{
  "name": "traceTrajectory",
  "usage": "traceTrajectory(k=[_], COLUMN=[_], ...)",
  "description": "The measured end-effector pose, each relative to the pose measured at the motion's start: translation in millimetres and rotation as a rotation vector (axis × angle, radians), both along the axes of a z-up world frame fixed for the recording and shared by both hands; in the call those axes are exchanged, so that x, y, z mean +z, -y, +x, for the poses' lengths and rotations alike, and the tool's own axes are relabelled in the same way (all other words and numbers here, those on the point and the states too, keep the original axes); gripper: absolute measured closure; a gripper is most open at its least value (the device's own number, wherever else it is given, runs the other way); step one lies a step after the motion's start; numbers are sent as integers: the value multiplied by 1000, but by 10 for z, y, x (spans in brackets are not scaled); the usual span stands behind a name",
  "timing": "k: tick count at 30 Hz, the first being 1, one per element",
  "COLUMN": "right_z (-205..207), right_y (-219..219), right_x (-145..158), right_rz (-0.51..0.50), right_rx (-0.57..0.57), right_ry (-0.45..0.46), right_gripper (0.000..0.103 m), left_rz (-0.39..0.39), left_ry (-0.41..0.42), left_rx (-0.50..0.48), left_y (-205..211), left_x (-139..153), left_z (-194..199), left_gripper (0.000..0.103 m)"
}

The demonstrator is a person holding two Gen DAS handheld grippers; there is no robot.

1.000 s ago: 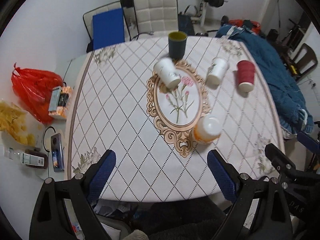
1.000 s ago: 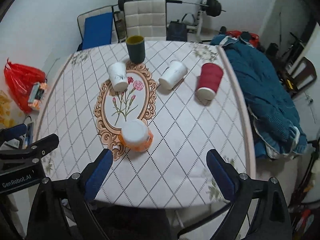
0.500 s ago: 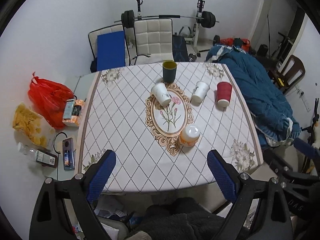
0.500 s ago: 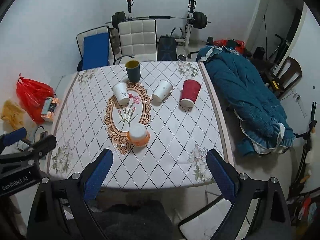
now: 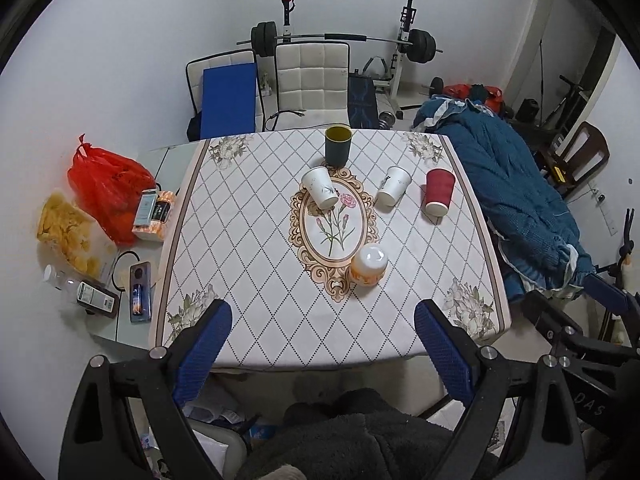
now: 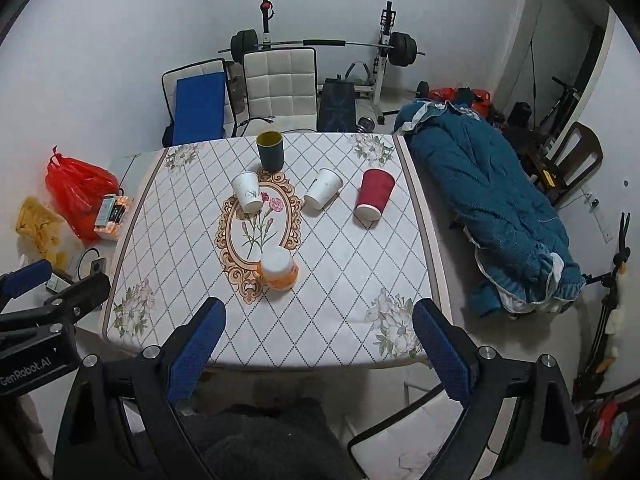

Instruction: Flip cup upside down

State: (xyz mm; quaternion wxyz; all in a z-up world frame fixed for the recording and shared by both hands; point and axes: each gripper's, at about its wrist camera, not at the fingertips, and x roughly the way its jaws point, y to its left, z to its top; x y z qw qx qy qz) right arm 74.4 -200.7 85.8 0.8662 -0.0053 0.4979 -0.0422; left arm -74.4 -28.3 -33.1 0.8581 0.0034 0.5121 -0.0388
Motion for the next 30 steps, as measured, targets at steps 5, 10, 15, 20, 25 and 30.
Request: traceTrajectory(k=[5,10,15,20,25,30], right_z=[5,19,33,36,85,154], right_y=[10,10,21,28,23,31], right_x=[31,68,79,90,117,133], right_rz=[3,2,1,-2,0,-1], right_rx=[2,3,2,2,2,3], right_ry=[5,10,13,12,8,10], right_gripper=[6,6,6,6,6,6], left_rz=[1,6,6,0,3,2], left_ry=[-1,-3,-4,0,-3,-2], left_rx=[-2,-5,-5,1,0,6], left_y=[14,15,12,-4,-42,-69], left_x=[9,11,10,6,-27,-20], left_z=[-27,-41,-45,-63,-48,0], left_gripper=[9,9,9,9,9,9])
